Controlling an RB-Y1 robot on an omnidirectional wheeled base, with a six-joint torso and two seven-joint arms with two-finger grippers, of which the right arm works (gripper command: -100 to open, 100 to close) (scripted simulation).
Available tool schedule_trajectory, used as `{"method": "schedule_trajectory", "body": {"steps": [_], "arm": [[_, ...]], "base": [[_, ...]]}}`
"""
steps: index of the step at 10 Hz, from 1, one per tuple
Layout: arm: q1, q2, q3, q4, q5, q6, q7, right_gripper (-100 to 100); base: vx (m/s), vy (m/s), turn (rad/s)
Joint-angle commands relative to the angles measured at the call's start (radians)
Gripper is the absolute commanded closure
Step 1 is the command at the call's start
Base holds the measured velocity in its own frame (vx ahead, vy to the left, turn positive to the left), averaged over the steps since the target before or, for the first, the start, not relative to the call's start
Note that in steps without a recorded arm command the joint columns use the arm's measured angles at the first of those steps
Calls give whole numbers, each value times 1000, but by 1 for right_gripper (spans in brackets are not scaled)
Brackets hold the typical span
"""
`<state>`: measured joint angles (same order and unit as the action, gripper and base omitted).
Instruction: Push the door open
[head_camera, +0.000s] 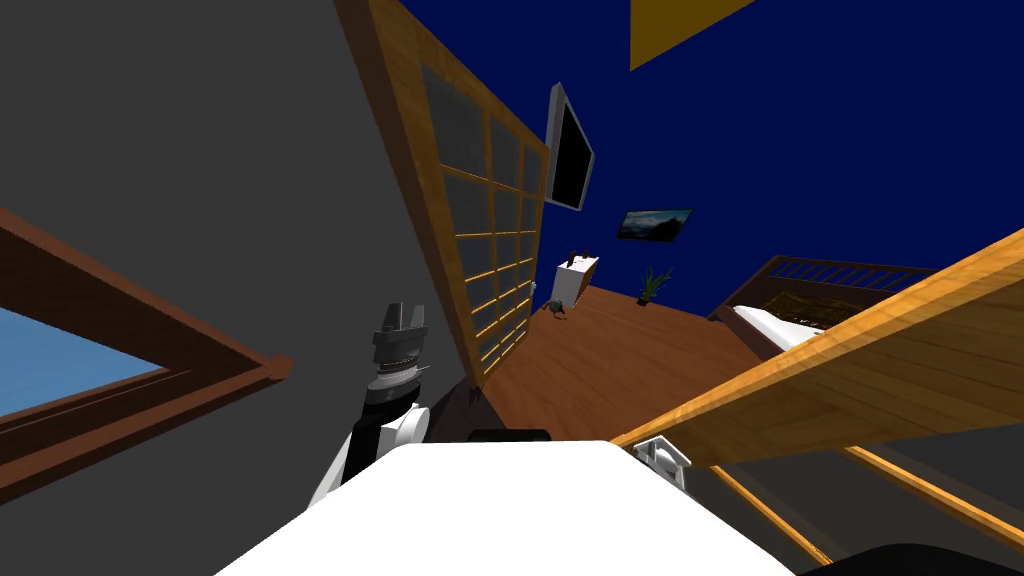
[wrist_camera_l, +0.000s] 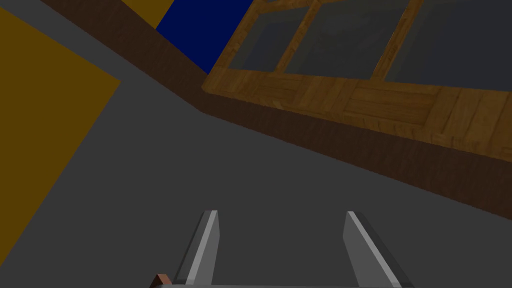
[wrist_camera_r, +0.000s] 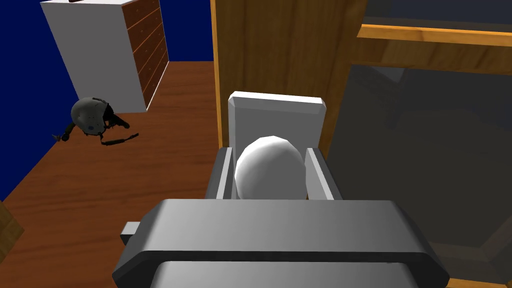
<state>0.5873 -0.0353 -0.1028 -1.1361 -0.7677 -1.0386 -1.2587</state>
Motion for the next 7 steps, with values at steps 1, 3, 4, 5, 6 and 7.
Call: {"method": "schedule_trajectory", "body": {"steps": [1, 3, 4, 5, 6, 7], "arm": [[3, -1, -29, 0, -16, -10, 9, 100], [0, 7, -51, 1, -34, -10, 15, 100], [-1, 11, -59, 2, -40, -10, 18, 100], [-3, 18, -73, 3, -52, -10, 22, 100], [-4, 22, -79, 3, -57, -10, 24, 100], [-6, 30, -93, 4, -68, -10, 28, 100]], "base": [[160, -104, -65], [151, -116, -62], [135, -82, -32], [159, -99, -68], [142, -93, -81], [145, -107, -75]]}}
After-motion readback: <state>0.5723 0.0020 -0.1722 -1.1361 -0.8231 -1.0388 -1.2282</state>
